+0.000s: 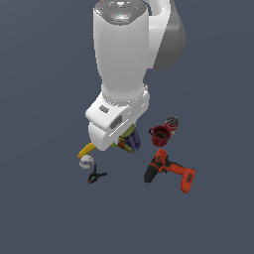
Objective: Pick up a designated object from a clutter of objects.
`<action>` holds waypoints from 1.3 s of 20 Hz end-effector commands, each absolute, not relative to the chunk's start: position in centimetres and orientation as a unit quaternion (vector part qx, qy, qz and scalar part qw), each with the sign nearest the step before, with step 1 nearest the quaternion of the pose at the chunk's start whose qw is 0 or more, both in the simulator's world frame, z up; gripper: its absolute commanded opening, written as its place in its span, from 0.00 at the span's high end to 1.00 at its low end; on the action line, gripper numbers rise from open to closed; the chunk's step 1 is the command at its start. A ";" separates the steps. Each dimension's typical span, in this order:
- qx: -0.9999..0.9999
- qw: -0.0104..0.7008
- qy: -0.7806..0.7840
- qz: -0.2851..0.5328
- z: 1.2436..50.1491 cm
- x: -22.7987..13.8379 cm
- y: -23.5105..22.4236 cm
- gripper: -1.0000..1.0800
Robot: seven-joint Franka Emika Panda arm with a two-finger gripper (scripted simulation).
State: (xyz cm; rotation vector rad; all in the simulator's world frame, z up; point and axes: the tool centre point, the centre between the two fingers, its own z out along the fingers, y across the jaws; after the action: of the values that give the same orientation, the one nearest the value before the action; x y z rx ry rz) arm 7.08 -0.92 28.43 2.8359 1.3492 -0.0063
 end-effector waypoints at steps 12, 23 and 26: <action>0.903 0.000 0.429 0.000 35.9 11.6 7.6 1.00; 0.903 0.000 0.430 0.000 38.2 13.2 10.3 1.00; 0.903 0.000 0.430 0.000 38.4 13.4 10.6 1.00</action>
State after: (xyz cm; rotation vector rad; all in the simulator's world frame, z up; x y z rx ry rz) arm 13.28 10.44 38.04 2.8382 1.3509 -0.0070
